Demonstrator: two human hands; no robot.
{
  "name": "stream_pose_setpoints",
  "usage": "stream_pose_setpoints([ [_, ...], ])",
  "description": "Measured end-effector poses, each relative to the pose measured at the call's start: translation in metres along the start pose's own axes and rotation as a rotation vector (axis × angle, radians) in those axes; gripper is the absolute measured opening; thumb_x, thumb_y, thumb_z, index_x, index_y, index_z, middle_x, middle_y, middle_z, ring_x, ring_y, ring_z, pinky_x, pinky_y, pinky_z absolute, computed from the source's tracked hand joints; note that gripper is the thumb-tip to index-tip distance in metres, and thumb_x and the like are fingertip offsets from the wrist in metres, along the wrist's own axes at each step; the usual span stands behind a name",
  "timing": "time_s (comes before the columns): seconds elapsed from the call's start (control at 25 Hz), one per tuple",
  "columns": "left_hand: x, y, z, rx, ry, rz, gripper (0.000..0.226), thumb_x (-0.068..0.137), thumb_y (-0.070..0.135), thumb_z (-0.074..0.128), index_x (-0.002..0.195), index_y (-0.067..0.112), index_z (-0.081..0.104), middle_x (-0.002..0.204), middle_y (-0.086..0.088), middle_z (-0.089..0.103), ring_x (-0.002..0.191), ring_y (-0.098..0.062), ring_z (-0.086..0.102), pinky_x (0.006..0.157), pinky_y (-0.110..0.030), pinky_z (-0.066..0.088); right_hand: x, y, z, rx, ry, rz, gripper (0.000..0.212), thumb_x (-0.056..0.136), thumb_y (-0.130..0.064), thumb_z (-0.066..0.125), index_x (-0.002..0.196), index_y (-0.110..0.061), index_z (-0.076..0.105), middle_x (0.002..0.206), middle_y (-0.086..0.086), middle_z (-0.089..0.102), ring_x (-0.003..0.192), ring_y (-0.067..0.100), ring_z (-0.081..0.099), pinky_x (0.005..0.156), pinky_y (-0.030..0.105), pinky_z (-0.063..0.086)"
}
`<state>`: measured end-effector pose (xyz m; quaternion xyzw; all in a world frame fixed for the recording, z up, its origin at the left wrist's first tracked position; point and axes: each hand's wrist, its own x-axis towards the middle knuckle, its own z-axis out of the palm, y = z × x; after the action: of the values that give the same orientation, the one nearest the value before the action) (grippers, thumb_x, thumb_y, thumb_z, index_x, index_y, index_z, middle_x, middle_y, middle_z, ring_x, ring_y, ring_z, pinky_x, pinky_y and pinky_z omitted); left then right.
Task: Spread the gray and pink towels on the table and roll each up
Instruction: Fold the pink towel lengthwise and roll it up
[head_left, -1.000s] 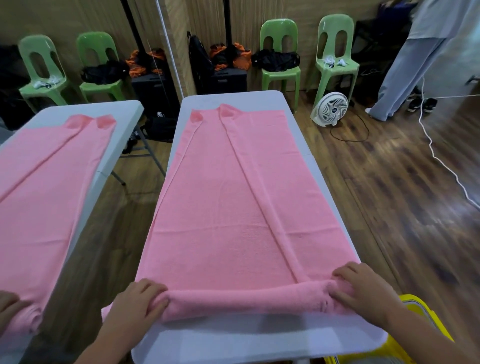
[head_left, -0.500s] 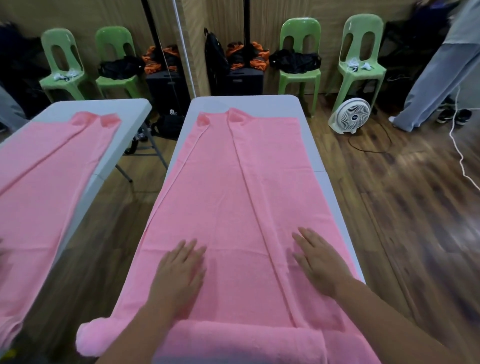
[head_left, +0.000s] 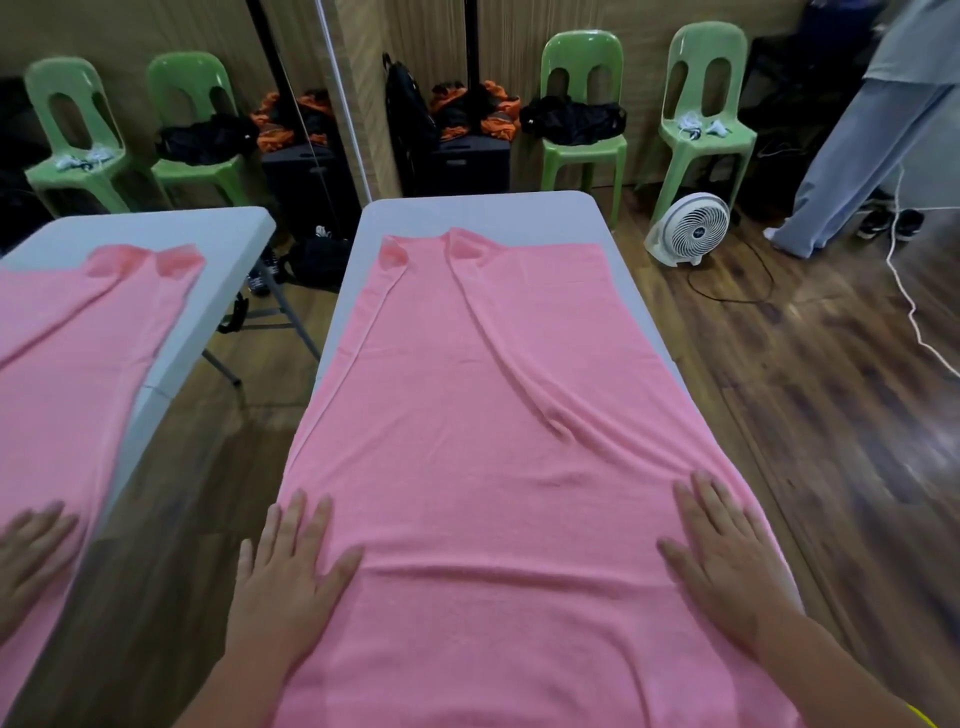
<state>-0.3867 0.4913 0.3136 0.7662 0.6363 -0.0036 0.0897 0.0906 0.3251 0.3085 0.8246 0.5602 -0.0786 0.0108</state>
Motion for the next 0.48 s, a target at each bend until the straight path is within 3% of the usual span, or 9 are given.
stream_pose_setpoints([
  [0.2,0.019,0.024,-0.008,0.028,0.026,0.086,0.078,0.086,0.08,0.006,0.153,0.042,-0.005,0.164,0.011,-0.01,0.149,-0.012,-0.016,0.122,-0.05,0.003,0.026,-0.031,-0.018,0.045,-0.003,-0.02,0.082,0.084,-0.076,-0.006,0.152,-0.029,-0.009,0.162,-0.004,-0.016,0.145,0.007,-0.021,0.12,0.035,-0.006],
  [0.36,0.098,0.098,-0.019,-0.017,0.068,0.312,0.069,0.095,0.068,0.013,0.154,0.038,-0.003,0.164,0.009,-0.01,0.149,-0.015,-0.018,0.122,-0.049,0.0,0.108,-0.11,-0.041,0.143,0.066,-0.17,0.075,0.093,-0.067,0.01,0.154,-0.026,-0.002,0.162,-0.004,-0.014,0.147,0.013,-0.016,0.121,0.037,-0.003],
  [0.48,0.166,0.131,-0.021,0.027,0.047,0.34,0.069,0.095,0.066,0.014,0.155,0.036,-0.001,0.165,0.008,-0.01,0.149,-0.015,-0.017,0.122,-0.048,-0.001,0.175,-0.147,-0.047,0.171,0.033,-0.203,0.073,0.094,-0.064,0.012,0.155,-0.026,-0.001,0.163,-0.004,-0.011,0.148,0.012,-0.013,0.12,0.038,-0.002],
])
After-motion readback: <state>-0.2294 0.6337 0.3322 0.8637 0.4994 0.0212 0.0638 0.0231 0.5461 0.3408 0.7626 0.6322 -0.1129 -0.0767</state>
